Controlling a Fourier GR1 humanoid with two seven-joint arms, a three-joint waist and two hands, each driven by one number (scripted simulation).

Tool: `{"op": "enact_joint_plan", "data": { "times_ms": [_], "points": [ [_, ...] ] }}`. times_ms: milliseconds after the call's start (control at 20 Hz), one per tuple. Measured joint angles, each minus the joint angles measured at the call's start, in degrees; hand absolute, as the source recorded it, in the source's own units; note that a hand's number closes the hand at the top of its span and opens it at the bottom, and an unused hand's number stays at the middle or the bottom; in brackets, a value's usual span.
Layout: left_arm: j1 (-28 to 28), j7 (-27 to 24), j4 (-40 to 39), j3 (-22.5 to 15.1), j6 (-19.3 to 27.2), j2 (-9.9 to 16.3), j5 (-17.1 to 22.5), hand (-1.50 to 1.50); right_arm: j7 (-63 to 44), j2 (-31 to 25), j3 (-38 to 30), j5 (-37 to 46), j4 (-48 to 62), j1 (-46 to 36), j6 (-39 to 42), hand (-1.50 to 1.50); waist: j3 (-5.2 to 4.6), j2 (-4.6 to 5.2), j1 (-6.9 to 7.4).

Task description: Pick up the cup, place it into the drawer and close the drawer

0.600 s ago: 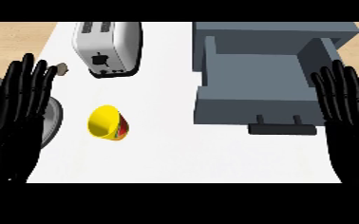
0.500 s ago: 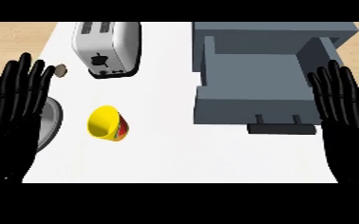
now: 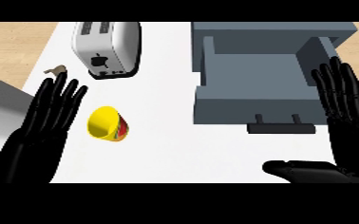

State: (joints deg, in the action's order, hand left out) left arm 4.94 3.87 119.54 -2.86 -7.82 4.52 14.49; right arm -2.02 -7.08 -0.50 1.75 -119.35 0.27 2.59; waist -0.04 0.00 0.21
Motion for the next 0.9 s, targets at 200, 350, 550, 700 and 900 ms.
{"op": "enact_joint_plan", "data": {
  "times_ms": [200,350,550,700,900],
  "points": [
    [0.91,0.01,-2.58,1.4,-1.22,-0.3,2.75,-1.5,0.26,-0.46,-0.59,-0.22,0.86,-0.33,1.26,-1.5,0.02,0.0,-0.1],
    [2.98,-0.74,-3.6,3.29,-3.02,0.34,4.45,-1.5,0.72,-0.59,-1.61,-0.82,1.92,-0.94,1.96,-1.5,0.02,-0.03,-0.08],
    [4.38,-4.63,-8.61,4.75,-3.74,0.1,1.99,-1.5,0.29,-0.63,-1.74,-0.57,2.22,-1.69,2.3,-1.5,0.01,-0.01,-0.13],
    [4.23,-8.12,-13.15,6.32,-3.66,0.0,-0.12,-1.5,0.42,-0.34,-1.56,0.03,2.2,-1.67,2.27,-1.5,0.02,0.0,-0.18],
    [2.5,-12.44,-20.96,8.56,-3.51,0.42,-2.46,-1.5,2.31,-0.09,-1.98,0.53,4.36,-2.16,2.41,-1.5,0.02,0.03,-0.23]
  ]
}}
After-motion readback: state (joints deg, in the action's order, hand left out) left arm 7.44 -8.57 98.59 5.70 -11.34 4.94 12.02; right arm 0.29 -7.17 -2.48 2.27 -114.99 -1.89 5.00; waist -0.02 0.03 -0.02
